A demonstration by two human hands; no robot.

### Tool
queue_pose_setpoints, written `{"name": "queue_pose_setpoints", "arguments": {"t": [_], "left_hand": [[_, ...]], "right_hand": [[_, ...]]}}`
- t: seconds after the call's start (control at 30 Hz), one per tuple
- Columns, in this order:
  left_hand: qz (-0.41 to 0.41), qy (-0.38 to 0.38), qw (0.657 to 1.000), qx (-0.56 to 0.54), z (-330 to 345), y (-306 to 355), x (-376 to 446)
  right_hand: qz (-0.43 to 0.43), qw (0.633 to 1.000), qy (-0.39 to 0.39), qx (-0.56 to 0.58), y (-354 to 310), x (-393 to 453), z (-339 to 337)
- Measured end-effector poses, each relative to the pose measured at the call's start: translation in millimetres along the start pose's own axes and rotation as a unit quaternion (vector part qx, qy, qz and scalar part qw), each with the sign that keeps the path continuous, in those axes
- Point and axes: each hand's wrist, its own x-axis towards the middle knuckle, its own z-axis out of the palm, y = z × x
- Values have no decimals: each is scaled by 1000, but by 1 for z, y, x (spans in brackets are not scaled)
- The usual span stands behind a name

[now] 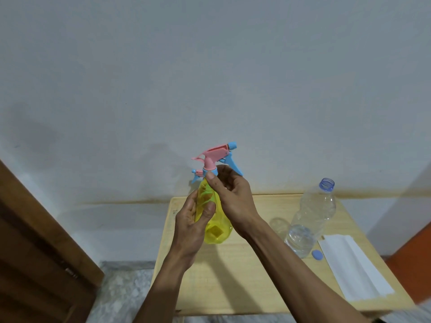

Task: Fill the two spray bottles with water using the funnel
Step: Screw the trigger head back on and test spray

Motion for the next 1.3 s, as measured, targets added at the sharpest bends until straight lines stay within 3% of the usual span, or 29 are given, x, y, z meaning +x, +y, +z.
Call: {"name": "queue_pose_setpoints", "arguments": {"t": [1.1, 1.3], "left_hand": [[-9, -7, 1000, 10, 4, -1, 2], [-20, -3, 999, 30, 3, -2, 2]], "right_hand": [[-4, 999, -22, -40, -5, 8, -16], [-58, 986, -3, -156, -28, 19, -20]]}}
